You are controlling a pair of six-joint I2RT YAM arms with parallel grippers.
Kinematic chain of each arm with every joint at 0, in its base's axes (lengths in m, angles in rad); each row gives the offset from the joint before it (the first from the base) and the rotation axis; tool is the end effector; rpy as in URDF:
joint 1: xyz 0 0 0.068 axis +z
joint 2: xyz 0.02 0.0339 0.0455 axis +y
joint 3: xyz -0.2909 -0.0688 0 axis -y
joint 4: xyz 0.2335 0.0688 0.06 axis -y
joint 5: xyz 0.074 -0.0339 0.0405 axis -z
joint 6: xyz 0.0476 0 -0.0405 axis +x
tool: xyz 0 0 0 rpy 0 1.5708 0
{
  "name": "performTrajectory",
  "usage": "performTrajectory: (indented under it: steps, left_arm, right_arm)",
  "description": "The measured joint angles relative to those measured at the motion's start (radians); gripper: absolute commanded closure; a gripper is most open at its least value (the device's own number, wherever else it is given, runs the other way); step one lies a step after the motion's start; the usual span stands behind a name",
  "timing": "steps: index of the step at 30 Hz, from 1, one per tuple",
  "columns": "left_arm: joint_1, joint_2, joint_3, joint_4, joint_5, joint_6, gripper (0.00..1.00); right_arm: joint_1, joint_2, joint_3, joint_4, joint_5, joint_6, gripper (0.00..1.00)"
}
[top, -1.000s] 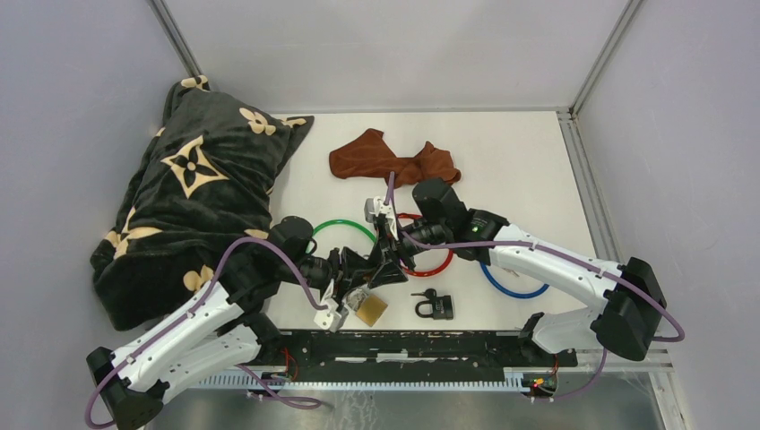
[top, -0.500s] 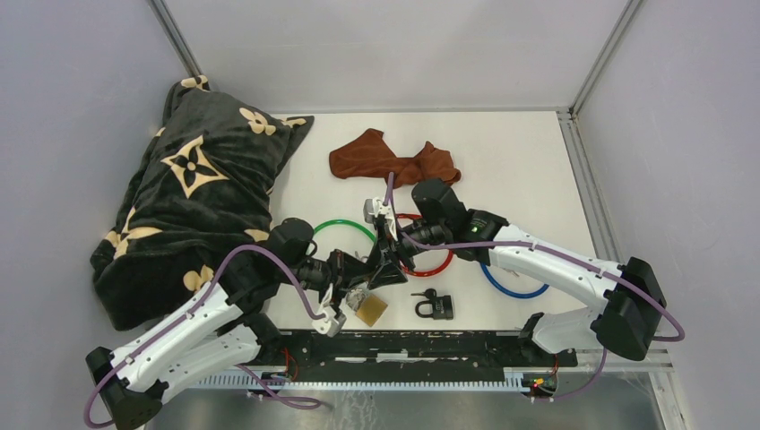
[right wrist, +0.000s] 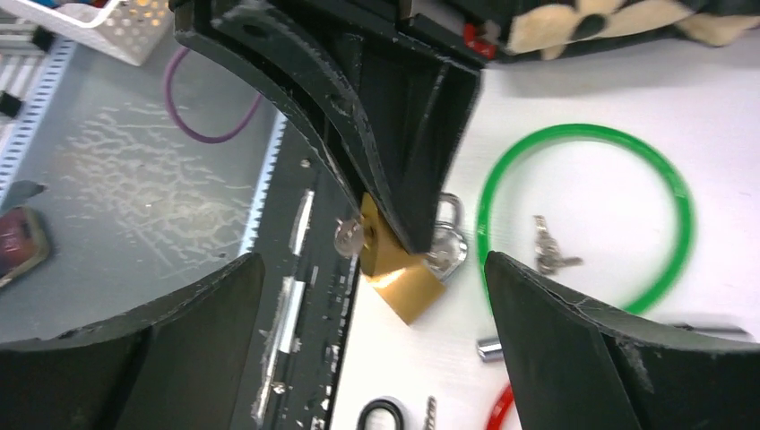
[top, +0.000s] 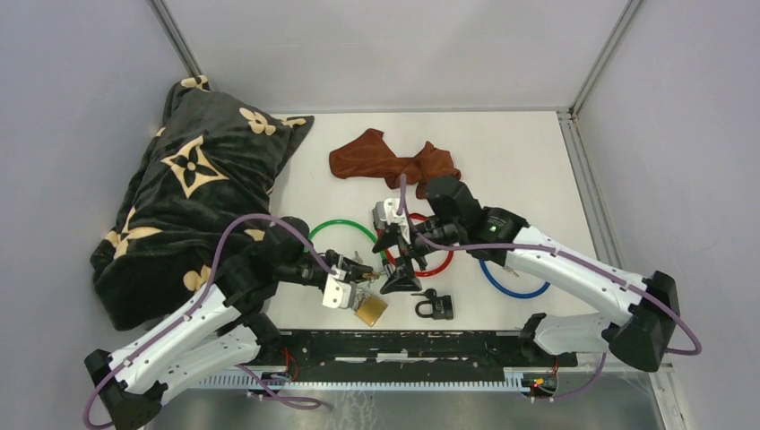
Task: Lock with the key
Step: Pick up the lock from the center of the board.
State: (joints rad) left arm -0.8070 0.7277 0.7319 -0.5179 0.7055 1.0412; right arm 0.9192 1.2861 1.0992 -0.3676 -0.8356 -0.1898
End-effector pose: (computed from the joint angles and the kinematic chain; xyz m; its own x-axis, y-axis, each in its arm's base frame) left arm 0.0690 -0.1167 0.3138 0.6399 0.2817 -0.7150 0.7684 -0.2463 0.5907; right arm 0.1350 0.2352 0.3525 -0.1408 -0.3933 -0.9086 -0.9595 -0.1719 0.2231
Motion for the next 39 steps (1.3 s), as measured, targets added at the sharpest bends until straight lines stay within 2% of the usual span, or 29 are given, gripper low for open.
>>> performTrajectory:
  steps: [3,8,10,13,16,19,21,25,29,35,39]
  left_arm:
    - [0.0,0.012,0.003,0.004,-0.024,-0.194,0.98]
    - [0.001,0.072,0.023,0.023,-0.069,-0.54,0.98]
    - [0.005,0.084,0.028,0.035,-0.077,-0.662,0.98]
    - [0.015,0.085,0.036,0.058,-0.075,-0.798,0.98]
    - [0.024,0.085,0.053,0.085,-0.071,-0.895,0.98]
    - [0.027,0.086,0.061,0.11,-0.067,-0.945,0.98]
    - [0.027,0.09,0.061,0.116,-0.067,-0.961,0.98]
    - [0.03,0.1,0.061,0.14,-0.072,-1.019,0.98]
    - [0.04,0.099,0.061,0.183,-0.07,-1.058,0.98]
    - [0.043,0.099,0.061,0.187,-0.053,-1.069,0.98]
    - [0.043,0.099,0.061,0.194,-0.045,-1.072,0.98]
  right_arm:
    - [-0.017,-0.074,-0.021,0.003,0.059,-0.029,0.05]
    - [-0.021,-0.211,-0.194,0.178,0.148,-0.009,0.18]
    - [-0.021,-0.22,-0.257,0.235,0.148,0.007,0.21]
    - [-0.021,-0.19,-0.296,0.264,0.144,0.013,0.32]
    - [-0.021,-0.166,-0.309,0.298,0.136,0.028,0.33]
    - [-0.021,-0.14,-0.309,0.339,0.113,0.05,0.25]
    - [-0.021,-0.125,-0.309,0.36,0.098,0.065,0.23]
    - [-0.019,-0.12,-0.32,0.422,0.079,0.103,0.33]
    - [-0.019,-0.126,-0.369,0.497,0.077,0.148,0.35]
    - [-0.02,-0.149,-0.385,0.508,0.078,0.163,0.36]
    - [-0.019,-0.141,-0.364,0.51,0.075,0.167,0.5]
